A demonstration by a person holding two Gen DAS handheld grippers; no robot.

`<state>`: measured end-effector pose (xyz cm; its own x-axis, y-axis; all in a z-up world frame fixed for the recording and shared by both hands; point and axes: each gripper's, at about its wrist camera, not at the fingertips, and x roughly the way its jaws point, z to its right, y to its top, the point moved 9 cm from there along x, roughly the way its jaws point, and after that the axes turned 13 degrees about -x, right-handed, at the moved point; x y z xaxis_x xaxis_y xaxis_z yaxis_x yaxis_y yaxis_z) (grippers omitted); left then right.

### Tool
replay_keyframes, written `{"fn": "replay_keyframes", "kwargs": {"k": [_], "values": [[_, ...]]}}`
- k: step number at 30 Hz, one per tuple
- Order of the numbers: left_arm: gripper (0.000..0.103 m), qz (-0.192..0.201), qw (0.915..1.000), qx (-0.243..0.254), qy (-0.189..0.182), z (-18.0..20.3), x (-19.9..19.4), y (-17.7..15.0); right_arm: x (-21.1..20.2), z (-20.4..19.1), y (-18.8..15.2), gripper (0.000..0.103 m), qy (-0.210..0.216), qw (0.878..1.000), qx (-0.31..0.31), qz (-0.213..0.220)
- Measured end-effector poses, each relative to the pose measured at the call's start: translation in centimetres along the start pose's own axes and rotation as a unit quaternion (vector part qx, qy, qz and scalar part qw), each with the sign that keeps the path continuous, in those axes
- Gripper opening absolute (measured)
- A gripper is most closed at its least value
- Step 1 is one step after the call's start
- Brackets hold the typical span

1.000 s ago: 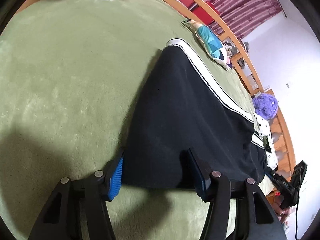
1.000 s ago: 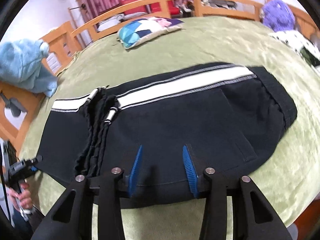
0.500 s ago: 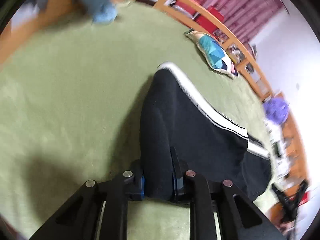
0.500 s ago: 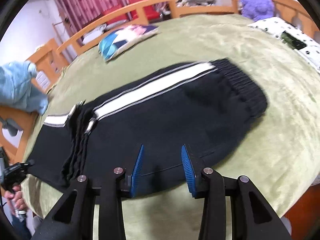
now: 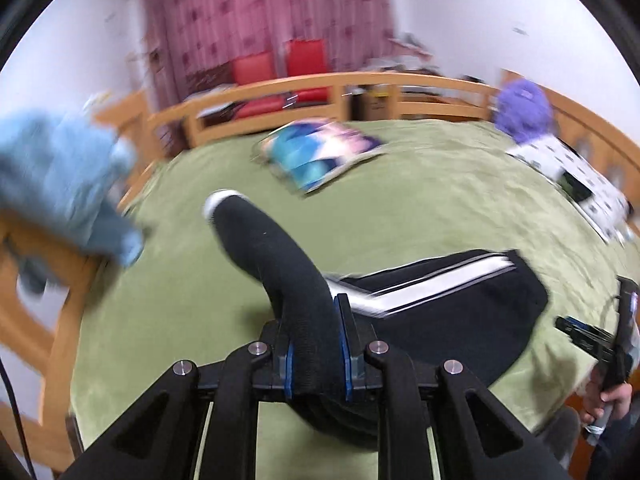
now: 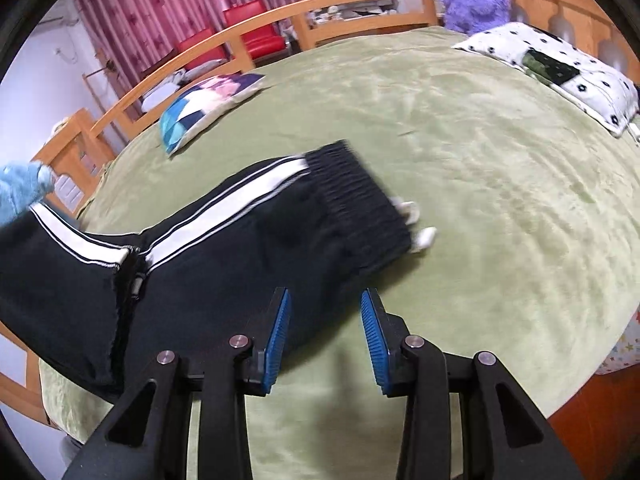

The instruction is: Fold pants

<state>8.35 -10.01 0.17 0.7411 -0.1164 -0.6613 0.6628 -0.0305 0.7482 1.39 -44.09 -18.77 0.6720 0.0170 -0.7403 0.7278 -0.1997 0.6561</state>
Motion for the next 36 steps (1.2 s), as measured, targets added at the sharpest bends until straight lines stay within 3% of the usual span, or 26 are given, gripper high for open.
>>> {"fn": "replay_keyframes", "kwargs": {"k": [5, 8, 10, 12, 17, 20, 23, 26, 27, 28, 29, 31, 33, 36], "values": [[0.016, -0.015, 0.9957, 0.06, -0.069, 12.7, 1.3, 0.2, -1.0, 4.7, -0.9, 0.038, -0.017, 1.0, 0.023, -0.009], [0.018, -0.064, 0.9833, 0.078, -0.151, 21.3, 3.9, -1.4, -1.7, 7.3, -1.8, 0.038, -0.029, 0.999, 0.036, -0.022], [0.023, -0.081, 0.976, 0.08, -0.186, 23.9, 4.9, -2.4, -2.1, 8.8, -2.3, 0.038, -0.034, 0.998, 0.034, -0.028], [0.029, -0.098, 0.9728, 0.075, -0.196, 24.3, 6.0, -3.6, -2.3, 9.5, -2.5, 0.038, -0.034, 0.999, 0.028, -0.03], [0.031, -0.107, 0.9819, 0.054, -0.147, 20.1, 8.3, -5.0, -1.5, 9.1, -1.8, 0.038, 0.024, 0.999, 0.035, -0.015], [0.031, -0.118, 0.9876, 0.03, -0.099, 15.3, 10.3, -5.8, 0.0, 7.1, -0.6, 0.04, 0.08, 0.996, 0.046, -0.008], [0.032, -0.135, 0.9887, 0.001, -0.067, 10.8, 11.7, -7.1, 1.6, 4.4, 0.1, 0.046, 0.124, 0.991, 0.039, -0.017], [0.032, -0.156, 0.9858, -0.04, -0.047, 6.8, 12.7, -8.8, 4.1, 2.0, -0.3, 0.052, 0.132, 0.99, 0.013, -0.051], [0.032, -0.162, 0.9846, -0.05, -0.044, 5.8, 12.9, -9.3, 5.4, 1.3, -0.9, 0.05, 0.126, 0.989, 0.003, -0.079], [0.032, -0.167, 0.9832, -0.061, -0.04, 4.7, 13.1, -9.9, 6.2, 0.9, -1.4, 0.04, 0.124, 0.988, 0.001, -0.096], [0.032, -0.171, 0.9824, -0.066, -0.035, 3.9, 13.2, -10.4, 6.6, 0.4, -1.8, 0.027, 0.127, 0.986, 0.001, -0.104], [0.032, -0.168, 0.9824, -0.076, -0.026, 2.3, 13.3, -11.1, 5.6, -0.6, -1.3, 0.015, 0.12, 0.988, -0.029, -0.097], [0.031, -0.167, 0.9818, -0.084, -0.034, 1.7, 13.4, -11.3, 2.6, -1.6, 0.8, 0.013, 0.117, 0.989, -0.071, -0.048], [0.032, -0.168, 0.9795, -0.095, -0.058, 1.9, 13.4, -11.4, -0.5, -1.1, 4.1, 0.012, 0.125, 0.989, -0.07, 0.026]]}}
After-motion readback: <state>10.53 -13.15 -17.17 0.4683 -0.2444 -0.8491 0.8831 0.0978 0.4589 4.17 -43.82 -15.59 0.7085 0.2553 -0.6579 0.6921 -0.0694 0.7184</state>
